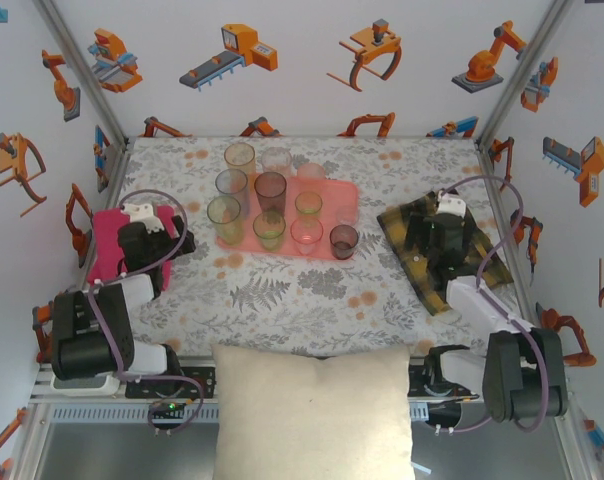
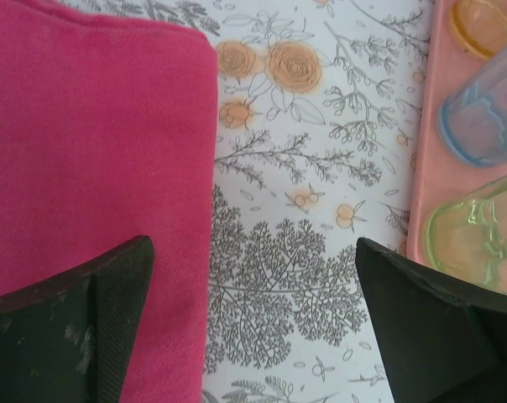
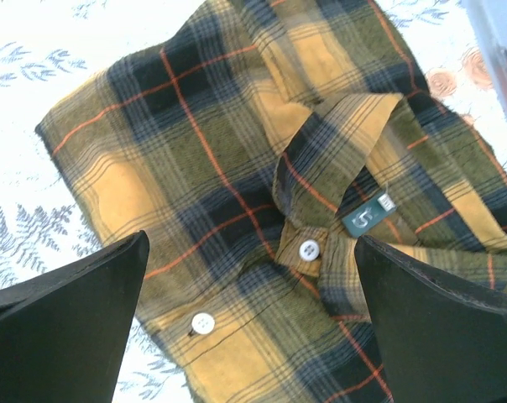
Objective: Place the glasses into the tray
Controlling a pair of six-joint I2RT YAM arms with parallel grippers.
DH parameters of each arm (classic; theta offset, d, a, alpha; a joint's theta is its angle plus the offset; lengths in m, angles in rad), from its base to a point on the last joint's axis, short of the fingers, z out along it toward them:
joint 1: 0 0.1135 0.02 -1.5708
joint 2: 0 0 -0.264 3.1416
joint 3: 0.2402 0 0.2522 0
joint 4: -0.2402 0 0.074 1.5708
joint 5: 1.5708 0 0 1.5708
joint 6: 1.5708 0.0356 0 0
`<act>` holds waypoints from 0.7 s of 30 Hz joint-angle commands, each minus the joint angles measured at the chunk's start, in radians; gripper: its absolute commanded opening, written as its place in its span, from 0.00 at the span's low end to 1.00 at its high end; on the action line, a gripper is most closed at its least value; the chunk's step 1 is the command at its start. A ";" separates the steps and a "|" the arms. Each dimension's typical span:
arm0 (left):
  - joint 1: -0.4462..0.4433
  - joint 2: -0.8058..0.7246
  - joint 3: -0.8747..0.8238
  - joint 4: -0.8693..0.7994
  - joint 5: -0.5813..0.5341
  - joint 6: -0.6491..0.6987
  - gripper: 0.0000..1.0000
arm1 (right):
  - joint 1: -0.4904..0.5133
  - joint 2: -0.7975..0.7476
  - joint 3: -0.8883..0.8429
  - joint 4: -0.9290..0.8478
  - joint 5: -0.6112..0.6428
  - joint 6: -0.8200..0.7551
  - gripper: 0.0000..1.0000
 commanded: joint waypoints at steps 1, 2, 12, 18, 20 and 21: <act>-0.014 0.048 -0.016 0.147 0.006 0.026 0.97 | -0.038 0.042 -0.049 0.126 -0.012 -0.043 0.99; -0.019 0.054 -0.015 0.150 0.017 0.036 0.97 | -0.047 0.056 -0.065 0.151 -0.018 -0.038 0.99; -0.053 0.122 -0.066 0.292 -0.029 0.064 0.97 | -0.088 0.131 -0.114 0.340 -0.079 -0.026 0.99; -0.054 0.129 -0.054 0.281 -0.039 0.057 0.97 | -0.115 0.192 -0.098 0.414 -0.082 -0.022 0.99; -0.054 0.134 -0.045 0.271 -0.043 0.055 0.97 | -0.130 0.221 -0.097 0.451 -0.099 -0.016 0.99; -0.054 0.132 -0.040 0.257 -0.043 0.058 0.97 | -0.139 0.255 -0.107 0.503 -0.108 -0.001 0.99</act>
